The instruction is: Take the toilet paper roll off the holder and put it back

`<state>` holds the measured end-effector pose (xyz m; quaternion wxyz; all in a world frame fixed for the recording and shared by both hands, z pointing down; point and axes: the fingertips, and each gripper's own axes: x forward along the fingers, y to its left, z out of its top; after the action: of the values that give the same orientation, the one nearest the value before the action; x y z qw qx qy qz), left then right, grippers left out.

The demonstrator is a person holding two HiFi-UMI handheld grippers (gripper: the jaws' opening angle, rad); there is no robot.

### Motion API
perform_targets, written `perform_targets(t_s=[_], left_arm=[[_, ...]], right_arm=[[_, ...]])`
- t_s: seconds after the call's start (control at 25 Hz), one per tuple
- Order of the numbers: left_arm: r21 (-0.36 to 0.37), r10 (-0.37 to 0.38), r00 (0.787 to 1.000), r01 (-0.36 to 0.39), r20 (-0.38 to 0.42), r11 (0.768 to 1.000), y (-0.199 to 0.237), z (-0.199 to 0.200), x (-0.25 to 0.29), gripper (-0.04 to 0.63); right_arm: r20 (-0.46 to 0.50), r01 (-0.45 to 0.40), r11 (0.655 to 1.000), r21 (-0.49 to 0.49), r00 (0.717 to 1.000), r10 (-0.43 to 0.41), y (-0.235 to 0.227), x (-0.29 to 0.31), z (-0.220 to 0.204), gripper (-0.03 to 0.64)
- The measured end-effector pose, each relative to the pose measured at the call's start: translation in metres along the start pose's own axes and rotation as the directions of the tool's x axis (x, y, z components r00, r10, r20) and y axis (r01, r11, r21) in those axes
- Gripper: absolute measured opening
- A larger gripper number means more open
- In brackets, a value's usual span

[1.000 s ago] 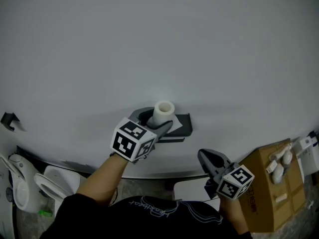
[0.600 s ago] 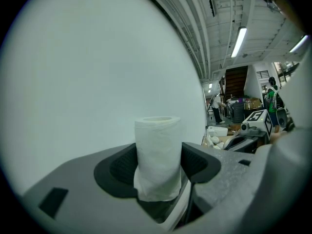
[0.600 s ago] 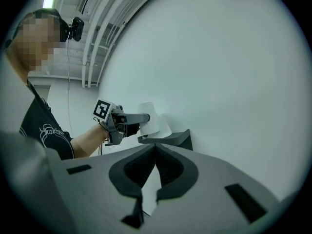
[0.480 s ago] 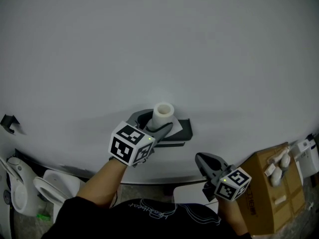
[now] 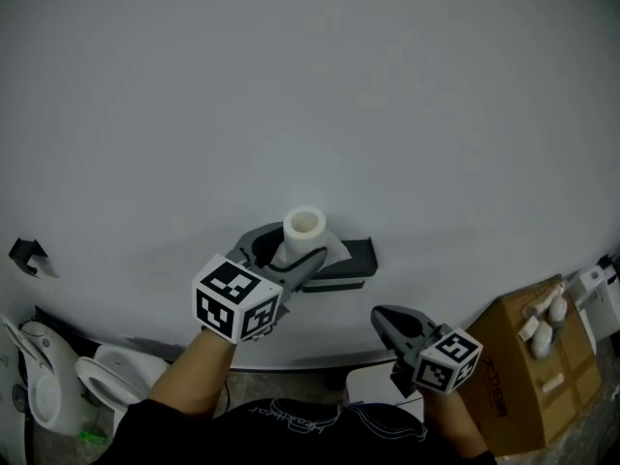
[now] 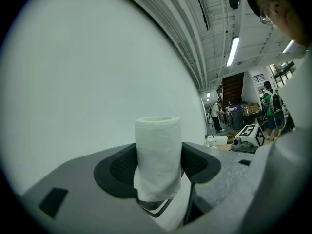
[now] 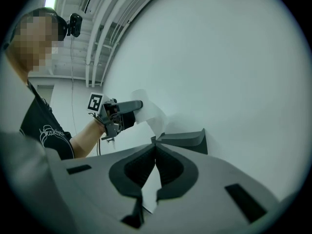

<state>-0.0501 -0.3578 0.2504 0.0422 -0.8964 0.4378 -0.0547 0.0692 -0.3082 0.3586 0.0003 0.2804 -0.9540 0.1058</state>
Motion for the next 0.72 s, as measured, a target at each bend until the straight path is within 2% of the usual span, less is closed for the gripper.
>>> perform_targets(t_s=[0.12,0.4,0.72], left_arm=[[-0.005,-0.011,1.0,0.011,0.026,1.0,-0.004,0.011,-0.018,0.27],[-0.073,-0.043,0.996,0.049,0.081,0.996,-0.023,0.017,-0.063,0.27],[-0.116,-0.057,0.995,0.065,0.077,0.991,-0.051,-0.008,-0.102,0.27]], right_arm=[[0.001,-0.003,1.0,-0.01,1.0,0.003,0.012,0.0,0.001,0.005],[-0.025,-0.004,1.0,-0.003,1.0,0.004,0.039,-0.007,-0.012,0.005],[-0.03,0.004,1.0,-0.01,1.0,-0.004,0.076,-0.02,-0.021,0.005]])
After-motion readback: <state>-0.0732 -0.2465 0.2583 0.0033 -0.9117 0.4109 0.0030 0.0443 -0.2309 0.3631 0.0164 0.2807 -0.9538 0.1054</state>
